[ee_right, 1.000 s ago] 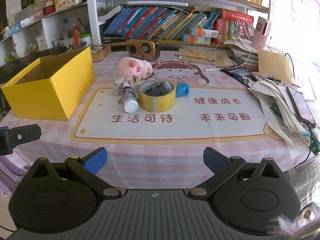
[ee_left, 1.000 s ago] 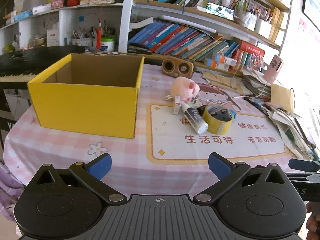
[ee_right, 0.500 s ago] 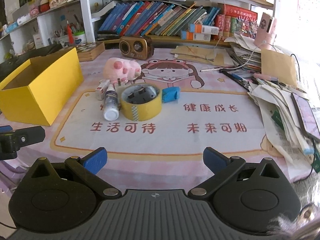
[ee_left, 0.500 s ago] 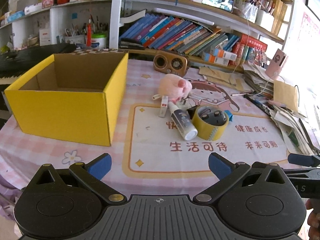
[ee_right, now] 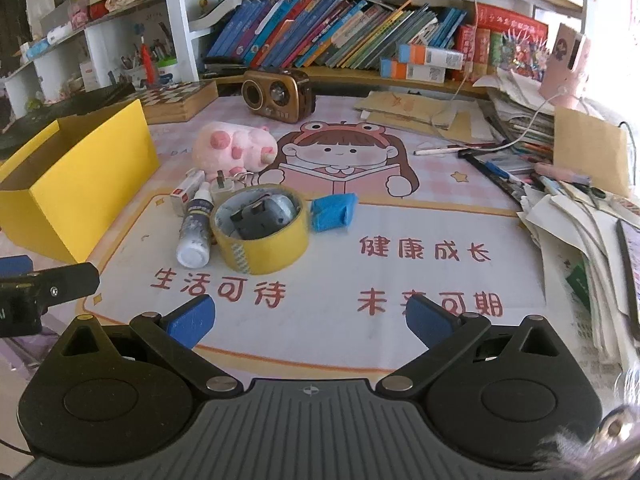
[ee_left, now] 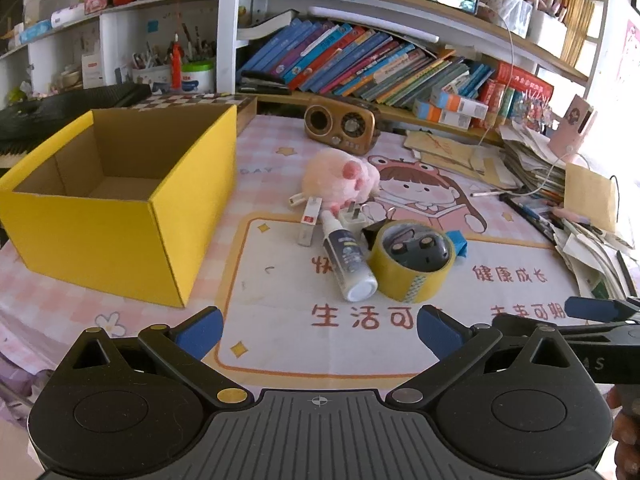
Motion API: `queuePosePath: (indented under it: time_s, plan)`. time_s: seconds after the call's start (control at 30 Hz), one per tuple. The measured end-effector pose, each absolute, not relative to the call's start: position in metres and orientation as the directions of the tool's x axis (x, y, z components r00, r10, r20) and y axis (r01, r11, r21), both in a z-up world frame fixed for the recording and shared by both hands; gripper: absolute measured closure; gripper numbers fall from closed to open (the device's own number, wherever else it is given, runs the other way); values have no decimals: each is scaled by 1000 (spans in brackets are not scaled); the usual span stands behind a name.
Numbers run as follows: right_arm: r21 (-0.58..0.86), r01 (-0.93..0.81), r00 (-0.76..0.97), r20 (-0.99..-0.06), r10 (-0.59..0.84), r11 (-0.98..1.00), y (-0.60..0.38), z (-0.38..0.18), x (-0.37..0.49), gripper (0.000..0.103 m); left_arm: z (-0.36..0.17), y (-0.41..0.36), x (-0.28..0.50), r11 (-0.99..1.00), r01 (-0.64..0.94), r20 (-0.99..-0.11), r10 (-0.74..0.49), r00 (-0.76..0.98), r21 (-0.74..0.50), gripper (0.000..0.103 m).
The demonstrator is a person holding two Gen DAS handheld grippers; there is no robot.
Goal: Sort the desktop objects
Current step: 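Move both tools toward the objects beside the pink plush pig, then lower the right tool over the yellow tape roll and grasp it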
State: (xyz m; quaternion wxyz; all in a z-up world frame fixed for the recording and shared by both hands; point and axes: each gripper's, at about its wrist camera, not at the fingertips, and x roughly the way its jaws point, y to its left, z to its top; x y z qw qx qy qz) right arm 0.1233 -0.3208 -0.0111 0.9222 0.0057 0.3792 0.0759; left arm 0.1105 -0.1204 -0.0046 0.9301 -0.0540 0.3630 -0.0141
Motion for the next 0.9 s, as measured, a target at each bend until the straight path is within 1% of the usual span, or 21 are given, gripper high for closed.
queuePosePath:
  time_s: [0.2,0.37,0.63,0.9]
  plan:
    - [78,-186,692,-697,187,979,-329,-14,139,2,-6,-133,118,994,-37,-682,-40,731,-98,0]
    - [86,-213,682,-701,211,973,-335,-16,153,8,-5,-137,122,993,-84,-682,1,732,-88,0]
    - [108,-288,662,-696,279,952,-329,-18,179,7,-1,-132,127,986,-156,-674,76,735,-59,0]
    - [104,-376,611,-719,331,921,-303,-28,212,7,2,-123,130,974,-223,-671,140,728,-39,0]
